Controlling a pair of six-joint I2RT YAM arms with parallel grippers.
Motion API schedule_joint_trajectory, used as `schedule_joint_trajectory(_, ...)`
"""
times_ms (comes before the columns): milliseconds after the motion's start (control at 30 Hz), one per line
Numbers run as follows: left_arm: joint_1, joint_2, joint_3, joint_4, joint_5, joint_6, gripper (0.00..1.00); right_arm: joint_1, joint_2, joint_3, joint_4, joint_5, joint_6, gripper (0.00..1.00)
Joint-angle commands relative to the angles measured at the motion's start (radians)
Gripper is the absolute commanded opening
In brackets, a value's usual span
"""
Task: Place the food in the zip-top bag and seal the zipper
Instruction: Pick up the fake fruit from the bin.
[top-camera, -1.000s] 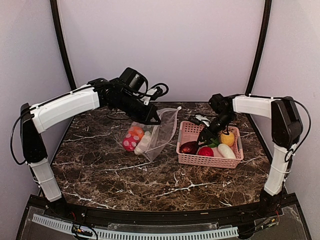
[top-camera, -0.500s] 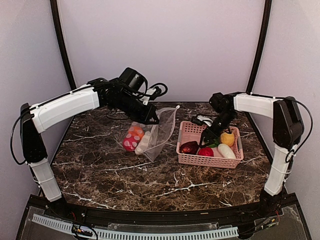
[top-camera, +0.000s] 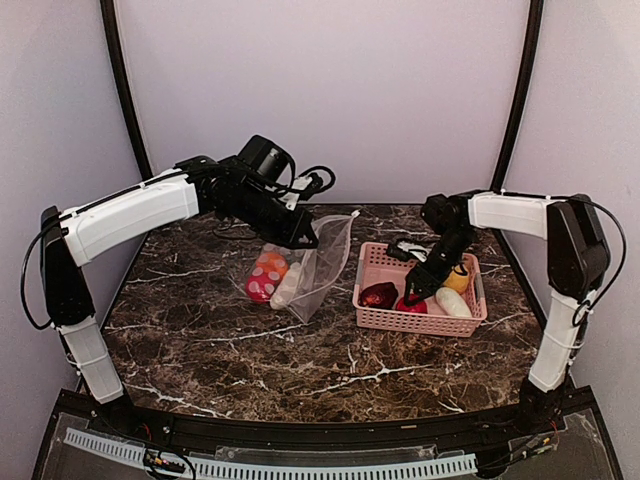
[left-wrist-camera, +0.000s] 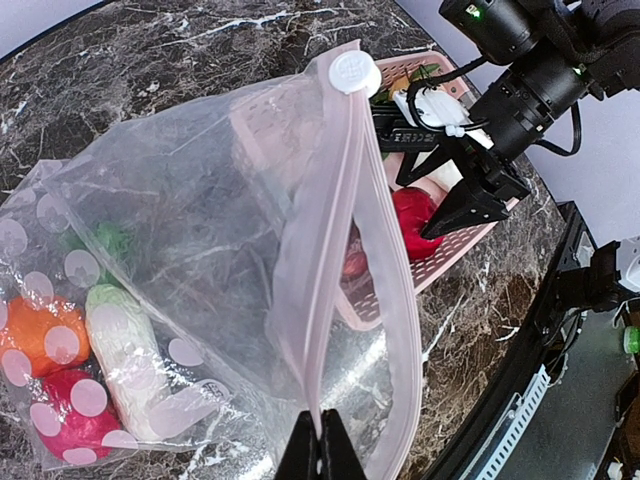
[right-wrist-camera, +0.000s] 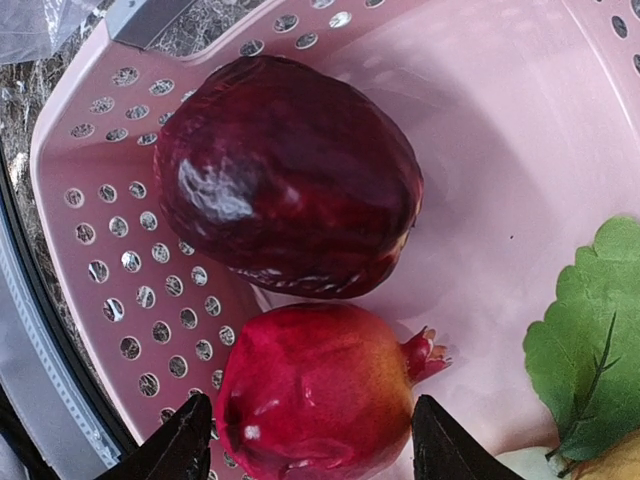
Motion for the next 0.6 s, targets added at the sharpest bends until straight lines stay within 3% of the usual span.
schedule_joint_trajectory(0,0.004,-0.016,-0.001,-0.014,-0.009,0.006,0.01,0.01,0.035,-0.01,-0.018,-0.006,0.011,0.66)
schedule_joint_trajectory(333,0.004,-0.014,-0.004,-0.001,-0.006,0.004,0.01,0.013,0.062,-0.016,-0.029,-0.021,0.008,0.7)
schedule_joint_trajectory(567,0.004,-0.012,-0.004,0.001,-0.004,0.002,0.01,0.013,0.04,0.005,-0.015,0.0,0.018,0.5)
